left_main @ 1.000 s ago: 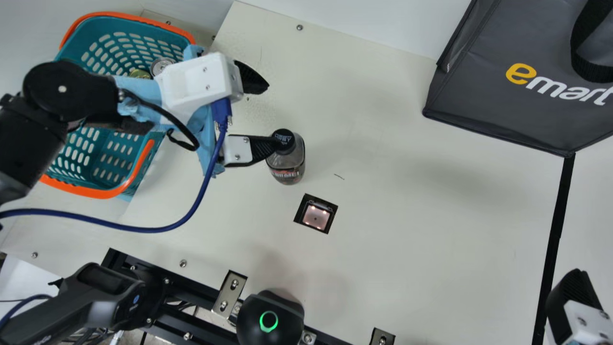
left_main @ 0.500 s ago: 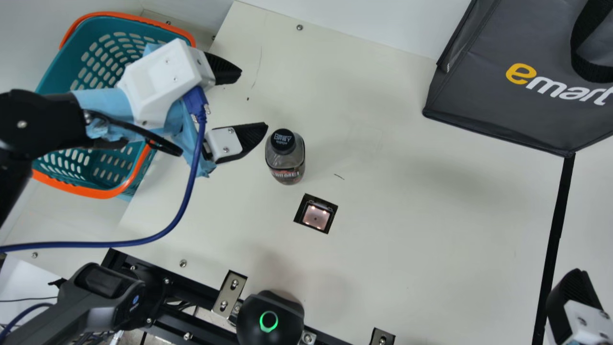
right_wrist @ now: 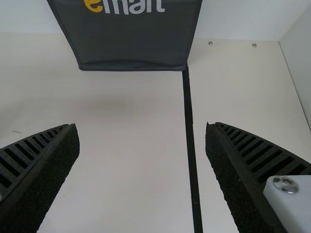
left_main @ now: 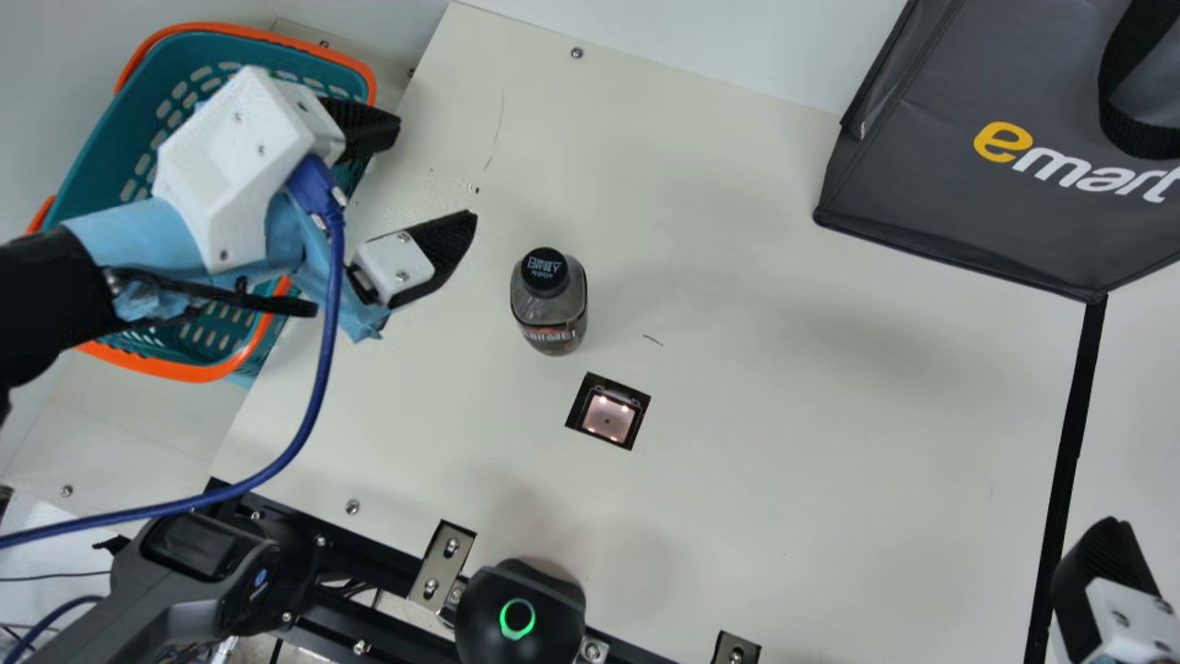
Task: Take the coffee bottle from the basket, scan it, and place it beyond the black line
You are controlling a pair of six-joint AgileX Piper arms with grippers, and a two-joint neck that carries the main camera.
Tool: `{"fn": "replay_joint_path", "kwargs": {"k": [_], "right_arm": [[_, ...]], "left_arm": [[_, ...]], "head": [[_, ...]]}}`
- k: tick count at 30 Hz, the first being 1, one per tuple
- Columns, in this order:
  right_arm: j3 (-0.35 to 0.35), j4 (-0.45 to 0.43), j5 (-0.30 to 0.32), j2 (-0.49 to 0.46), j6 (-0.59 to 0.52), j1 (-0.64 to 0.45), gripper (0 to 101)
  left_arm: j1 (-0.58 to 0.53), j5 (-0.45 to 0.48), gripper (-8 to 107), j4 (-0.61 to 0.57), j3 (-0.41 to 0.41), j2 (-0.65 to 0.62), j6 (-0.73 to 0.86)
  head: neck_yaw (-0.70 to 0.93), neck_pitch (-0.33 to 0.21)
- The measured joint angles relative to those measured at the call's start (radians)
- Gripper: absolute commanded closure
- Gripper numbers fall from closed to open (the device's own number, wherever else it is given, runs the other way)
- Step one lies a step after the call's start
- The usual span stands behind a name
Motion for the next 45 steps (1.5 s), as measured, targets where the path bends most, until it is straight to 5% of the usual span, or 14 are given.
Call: {"fn": "replay_joint_path", "kwargs": {"k": [20, 45], "right_arm": [[0.000, 0.000, 0.000, 0.000, 0.000, 0.000, 10], [0.000, 0.000, 0.000, 0.000, 0.000, 0.000, 10]], "left_arm": [[0.032, -0.083, 9, 0.191, 0.062, -0.103, -0.297], [0.049, -0.138, 9, 0.389, 0.155, -0.230, -0.483]], "head": [[0.000, 0.000], [0.000, 0.000]]}}
